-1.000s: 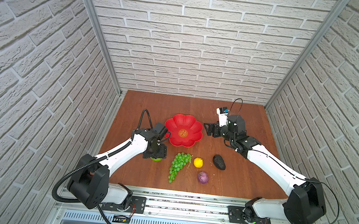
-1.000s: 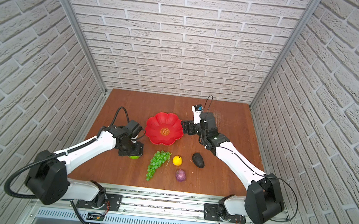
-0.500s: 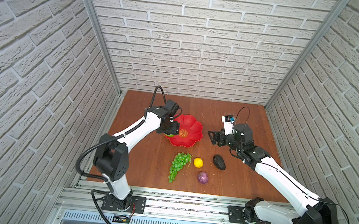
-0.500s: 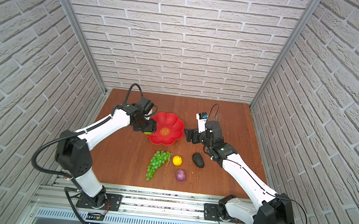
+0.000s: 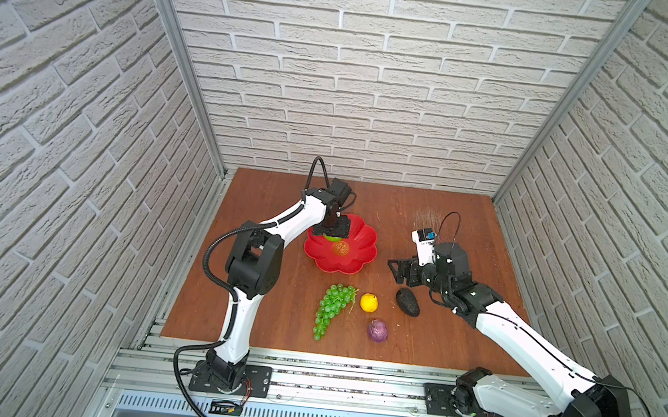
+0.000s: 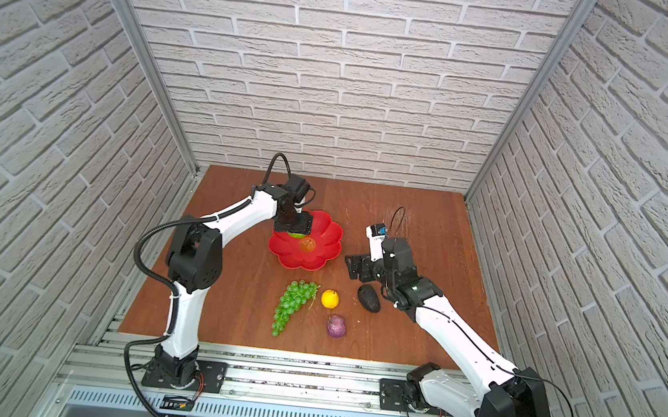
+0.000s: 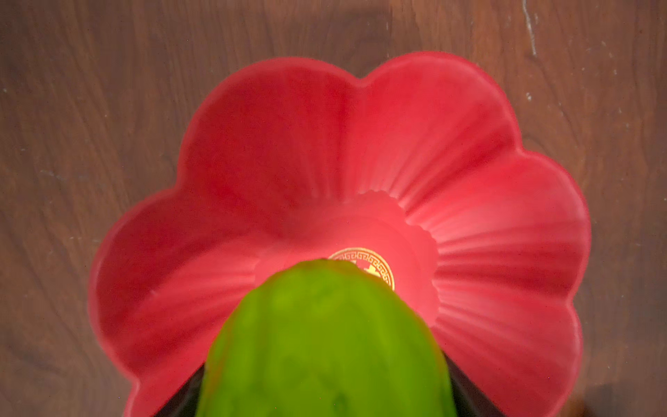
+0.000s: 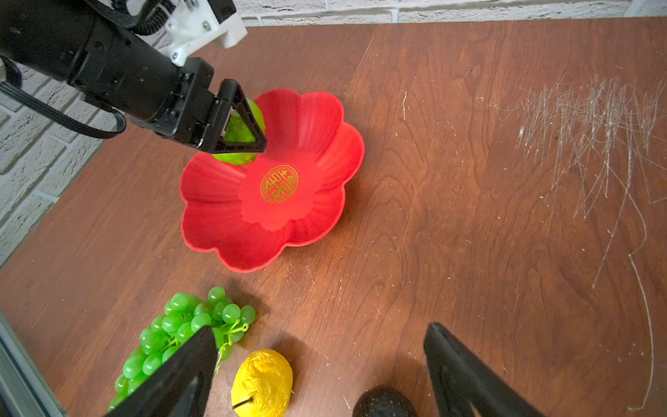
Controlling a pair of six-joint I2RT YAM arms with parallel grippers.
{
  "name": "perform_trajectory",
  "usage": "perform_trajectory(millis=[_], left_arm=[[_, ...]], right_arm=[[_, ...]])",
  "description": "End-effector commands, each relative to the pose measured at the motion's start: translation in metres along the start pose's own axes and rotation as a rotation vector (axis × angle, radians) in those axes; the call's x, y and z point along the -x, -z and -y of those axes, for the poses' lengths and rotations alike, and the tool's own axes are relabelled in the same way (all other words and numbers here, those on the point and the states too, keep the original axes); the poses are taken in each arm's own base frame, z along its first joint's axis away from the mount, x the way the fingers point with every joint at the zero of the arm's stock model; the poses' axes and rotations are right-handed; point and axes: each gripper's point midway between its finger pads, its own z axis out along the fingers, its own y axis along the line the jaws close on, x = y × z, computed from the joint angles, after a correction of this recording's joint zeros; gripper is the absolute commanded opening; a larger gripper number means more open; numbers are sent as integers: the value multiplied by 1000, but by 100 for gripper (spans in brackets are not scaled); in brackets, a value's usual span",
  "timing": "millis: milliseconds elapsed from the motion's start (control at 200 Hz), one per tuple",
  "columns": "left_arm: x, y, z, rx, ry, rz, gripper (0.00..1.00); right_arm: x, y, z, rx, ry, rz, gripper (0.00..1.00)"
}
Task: Place and organize the fake fruits in the fruit bowl
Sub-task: 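Carry the green fruit with the left gripper over the red bowl and lower it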
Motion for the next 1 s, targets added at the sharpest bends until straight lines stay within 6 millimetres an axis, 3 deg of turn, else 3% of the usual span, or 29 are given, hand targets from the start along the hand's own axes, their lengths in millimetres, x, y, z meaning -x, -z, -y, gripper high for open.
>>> perform_trajectory(millis=[0,250,665,995], left_arm=[[11,-4,3,15,-23,25,45],[13,-31,6,22,-35,-13,43],[7,-52,10,13,-20,-31,45],[4,-57,13,22,-38,-28,58]], right_arm=[[5,3,-5,22,9,22,91],[-8,-10,-2,22,-5,-16,91],[-9,-13,-3,28,1,-27,90],[-10,-10,-3,23,4,-34,90]])
